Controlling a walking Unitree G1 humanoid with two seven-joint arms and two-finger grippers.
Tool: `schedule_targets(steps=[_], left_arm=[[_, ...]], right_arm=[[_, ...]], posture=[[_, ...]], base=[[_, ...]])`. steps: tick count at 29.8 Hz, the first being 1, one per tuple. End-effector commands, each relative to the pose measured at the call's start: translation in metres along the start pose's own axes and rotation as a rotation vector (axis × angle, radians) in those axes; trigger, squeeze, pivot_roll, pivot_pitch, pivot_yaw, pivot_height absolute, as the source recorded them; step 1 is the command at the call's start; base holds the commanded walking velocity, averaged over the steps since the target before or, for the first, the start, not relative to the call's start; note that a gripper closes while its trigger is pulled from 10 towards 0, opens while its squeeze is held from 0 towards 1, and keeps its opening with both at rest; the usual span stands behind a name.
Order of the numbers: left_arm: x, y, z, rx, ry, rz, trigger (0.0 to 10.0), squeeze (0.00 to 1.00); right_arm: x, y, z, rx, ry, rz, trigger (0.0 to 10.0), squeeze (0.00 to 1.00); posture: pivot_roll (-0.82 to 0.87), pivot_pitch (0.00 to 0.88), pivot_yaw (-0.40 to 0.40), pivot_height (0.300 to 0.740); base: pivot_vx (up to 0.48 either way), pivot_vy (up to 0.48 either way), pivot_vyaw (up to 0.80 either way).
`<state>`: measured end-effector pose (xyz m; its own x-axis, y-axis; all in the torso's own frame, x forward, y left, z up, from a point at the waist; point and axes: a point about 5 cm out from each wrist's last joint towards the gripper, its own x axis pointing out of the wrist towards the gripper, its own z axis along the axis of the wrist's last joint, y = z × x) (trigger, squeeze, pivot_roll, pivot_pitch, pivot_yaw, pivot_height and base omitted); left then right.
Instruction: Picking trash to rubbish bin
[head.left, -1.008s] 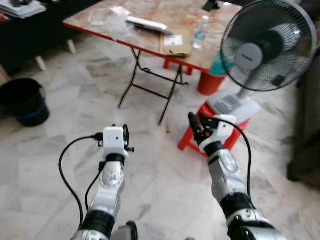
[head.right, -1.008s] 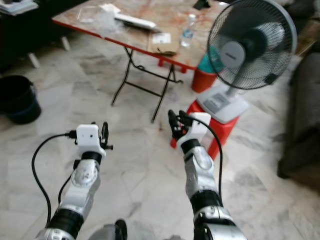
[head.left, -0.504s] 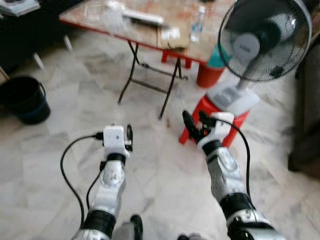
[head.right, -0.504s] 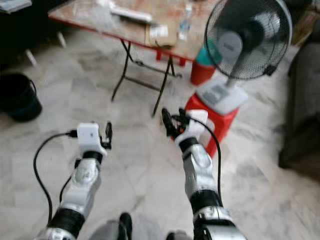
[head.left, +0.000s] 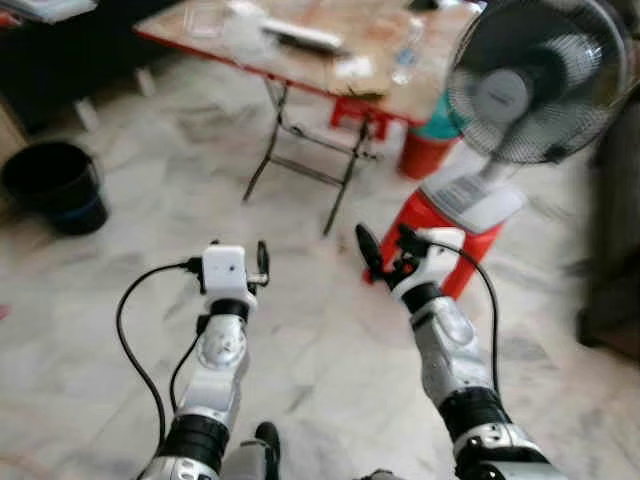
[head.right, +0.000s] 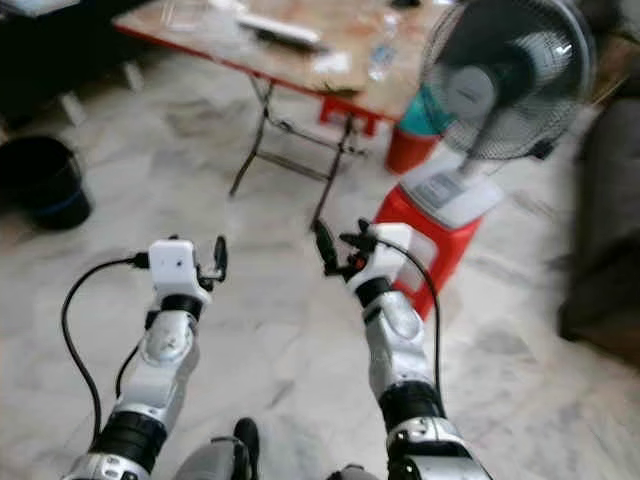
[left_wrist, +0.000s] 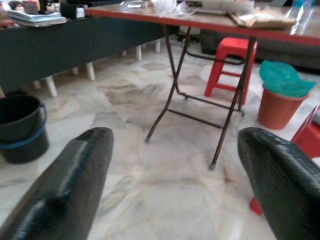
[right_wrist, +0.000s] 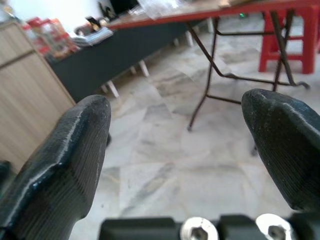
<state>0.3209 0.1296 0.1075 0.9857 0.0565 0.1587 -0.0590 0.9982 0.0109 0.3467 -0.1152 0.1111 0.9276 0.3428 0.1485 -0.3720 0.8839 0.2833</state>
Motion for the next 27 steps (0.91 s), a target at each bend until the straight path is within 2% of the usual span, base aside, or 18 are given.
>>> schedule_targets(steps=[1, 4, 5, 6, 7, 12, 17, 27], left_arm=[[0.004, -0.004, 0.007, -0.005, -0.021, -0.013, 10.0, 1.0], [0.004, -0.004, 0.007, -0.005, -0.021, -0.013, 10.0, 1.0], [0.004, -0.004, 0.006, 0.006, -0.015, -0.009, 10.0, 0.0], [0.004, -0.004, 0.006, 0.013, -0.011, -0.004, 10.0, 0.0], [0.004, -0.004, 0.005, 0.01, -0.01, 0.0, 10.0, 0.0], [0.002, -0.007, 0.009, -0.016, -0.03, -0.032, 10.0, 0.0], [0.003, -0.006, 0.013, -0.018, -0.054, -0.015, 10.0, 0.0], [0.005, -0.003, 0.019, -0.01, -0.07, -0.001, 10.0, 0.0]], right_arm=[[-0.001, -0.002, 0.002, -0.007, -0.003, -0.003, 10.0, 1.0], [-0.001, -0.002, 0.002, -0.008, 0.0, 0.0, 10.0, 1.0], [0.0, -0.001, 0.002, -0.016, 0.003, 0.0, 10.0, 0.99], [0.001, -0.001, 0.002, -0.025, 0.009, 0.0, 10.0, 0.04], [0.001, 0.0, 0.002, -0.031, 0.014, 0.001, 10.0, 0.0], [0.003, 0.001, 0.003, -0.033, 0.019, 0.006, 10.0, 0.0], [0.005, 0.002, 0.005, -0.043, 0.015, 0.015, 10.0, 0.0], [0.006, 0.006, 0.003, -0.083, 0.036, 0.033, 10.0, 0.0]], posture=[[-0.01, 0.148, -0.088, 0.74], [-0.01, 0.148, -0.088, 0.74], [-0.01, 0.131, -0.091, 0.74], [-0.01, 0.128, -0.091, 0.74], [-0.01, 0.127, -0.092, 0.74], [-0.01, 0.114, -0.095, 0.74], [0.0, 0.113, -0.096, 0.74], [-0.01, 0.133, -0.103, 0.74]], base=[[0.0, 0.0, 0.0], [0.0, 0.0, 0.0], [0.0, 0.0, 0.0], [0.0, 0.0, 0.0], [0.0, 0.0, 0.0], [0.0, 0.0, 0.0], [0.0, 0.0, 0.0], [0.345, 0.0, 0.1]])
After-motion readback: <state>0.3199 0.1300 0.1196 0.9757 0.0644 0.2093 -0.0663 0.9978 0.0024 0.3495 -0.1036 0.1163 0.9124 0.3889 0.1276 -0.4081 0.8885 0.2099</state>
